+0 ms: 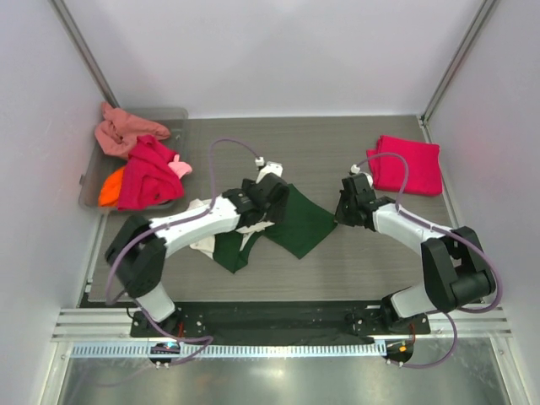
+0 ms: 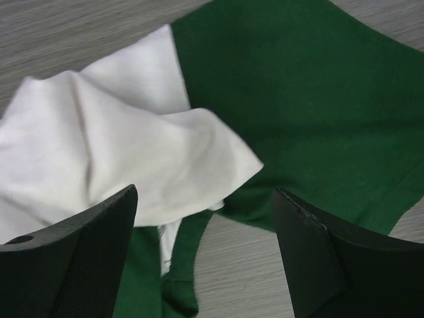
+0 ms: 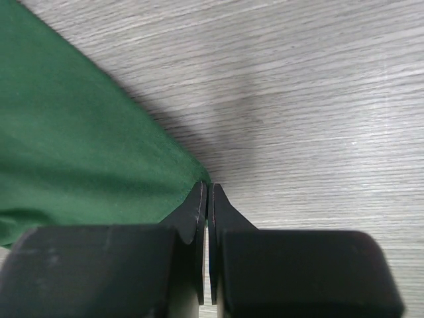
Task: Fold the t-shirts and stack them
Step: Flatten the tshirt out
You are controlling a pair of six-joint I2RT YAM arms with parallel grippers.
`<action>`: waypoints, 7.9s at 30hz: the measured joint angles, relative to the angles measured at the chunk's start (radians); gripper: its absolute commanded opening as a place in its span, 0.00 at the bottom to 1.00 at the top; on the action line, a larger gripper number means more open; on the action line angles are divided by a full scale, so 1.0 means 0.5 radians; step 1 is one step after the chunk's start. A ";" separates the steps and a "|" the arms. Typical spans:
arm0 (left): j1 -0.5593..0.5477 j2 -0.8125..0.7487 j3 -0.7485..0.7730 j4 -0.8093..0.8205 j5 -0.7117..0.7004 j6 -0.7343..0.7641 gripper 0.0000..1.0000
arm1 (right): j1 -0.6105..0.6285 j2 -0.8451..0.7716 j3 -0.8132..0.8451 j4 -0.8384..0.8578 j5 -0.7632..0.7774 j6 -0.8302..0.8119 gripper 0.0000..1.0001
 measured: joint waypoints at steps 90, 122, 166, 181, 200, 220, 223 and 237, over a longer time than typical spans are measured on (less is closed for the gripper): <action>0.000 0.765 0.663 -0.420 0.140 -0.060 0.44 | -0.133 -0.090 -0.178 0.158 -0.062 0.067 0.01; 0.073 0.558 0.451 -0.259 0.588 -0.079 0.52 | -0.141 -0.089 -0.178 0.153 -0.097 0.054 0.01; 0.068 0.619 0.512 -0.314 0.449 -0.130 0.00 | -0.154 0.068 -0.150 0.233 -0.222 0.037 0.04; 0.526 0.180 0.573 -0.414 0.706 -0.129 0.00 | -0.449 -0.031 0.259 -0.073 -0.144 0.057 0.01; 1.139 -0.810 1.496 -0.983 0.313 -0.013 0.00 | -0.818 -0.600 1.876 -0.844 0.043 -0.044 0.01; 1.135 -1.273 1.684 -1.038 0.812 -0.116 0.00 | -0.813 -0.977 3.123 -1.131 0.113 -0.142 0.01; 1.135 -1.213 1.651 -1.002 0.810 -0.137 0.00 | -0.813 -0.889 3.132 -1.065 0.030 -0.088 0.01; 1.240 -0.672 0.665 -0.563 0.775 -0.288 0.00 | -0.778 -0.010 2.240 -0.706 -0.443 0.116 0.01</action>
